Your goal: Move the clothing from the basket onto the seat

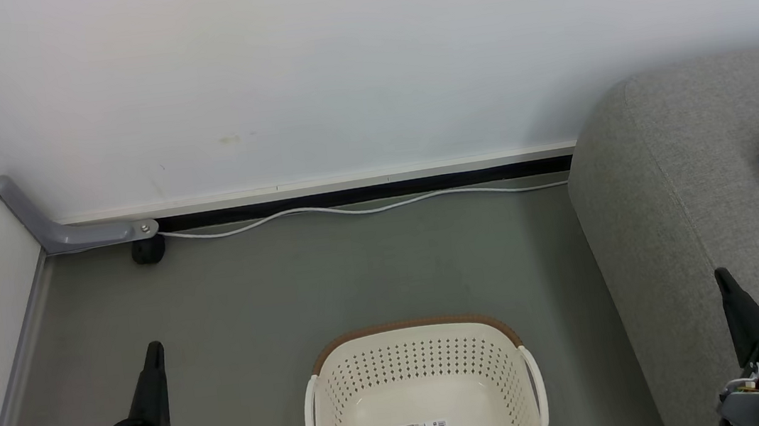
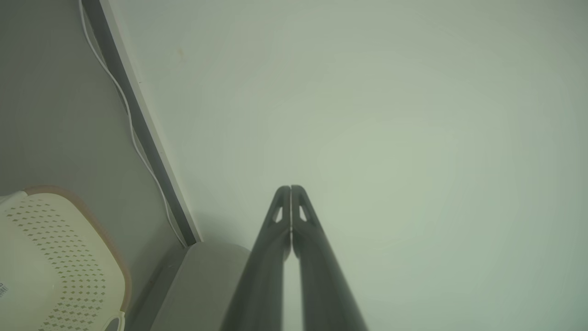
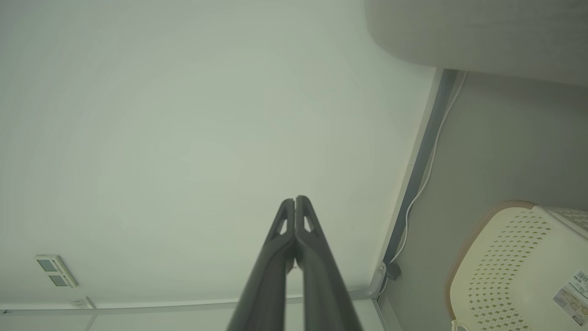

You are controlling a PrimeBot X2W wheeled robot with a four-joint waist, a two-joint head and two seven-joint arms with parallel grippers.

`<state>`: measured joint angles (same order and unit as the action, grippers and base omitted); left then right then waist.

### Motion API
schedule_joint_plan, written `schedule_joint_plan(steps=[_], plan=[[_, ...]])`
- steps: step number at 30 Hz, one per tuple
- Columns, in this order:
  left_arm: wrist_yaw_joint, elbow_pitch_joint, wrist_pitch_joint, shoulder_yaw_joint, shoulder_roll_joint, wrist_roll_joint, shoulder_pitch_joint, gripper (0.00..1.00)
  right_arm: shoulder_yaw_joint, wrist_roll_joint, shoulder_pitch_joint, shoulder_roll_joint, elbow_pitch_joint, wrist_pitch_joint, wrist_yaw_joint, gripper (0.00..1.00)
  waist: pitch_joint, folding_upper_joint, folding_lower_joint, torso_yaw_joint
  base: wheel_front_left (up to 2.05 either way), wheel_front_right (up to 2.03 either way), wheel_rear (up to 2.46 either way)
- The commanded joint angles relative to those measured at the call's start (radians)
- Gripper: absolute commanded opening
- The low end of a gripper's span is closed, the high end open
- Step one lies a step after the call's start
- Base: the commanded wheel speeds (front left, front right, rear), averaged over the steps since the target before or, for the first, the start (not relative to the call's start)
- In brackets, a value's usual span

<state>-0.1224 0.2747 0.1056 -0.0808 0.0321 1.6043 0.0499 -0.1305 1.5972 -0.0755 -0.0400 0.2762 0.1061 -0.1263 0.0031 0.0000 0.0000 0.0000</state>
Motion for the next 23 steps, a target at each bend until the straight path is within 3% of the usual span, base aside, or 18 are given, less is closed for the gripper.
schedule_joint_plan(steps=[1, 23], plan=[[-0.008, -0.029, 0.008, -0.033, 0.018, 0.004, 0.058, 0.0, 0.017, 0.011, -0.032, -0.01, -0.031, 0.007, -0.004, 0.0, 0.0, 0.0, 0.0, 0.0, 0.0, 0.0, 0.0], [-0.008, -0.03, 0.008, -0.033, 0.018, 0.004, 0.058, 0.0, 0.017, 0.011, -0.032, -0.01, -0.031, 0.007, -0.004, 0.0, 0.0, 0.0, 0.0, 0.0, 0.0, 0.0, 0.0]])
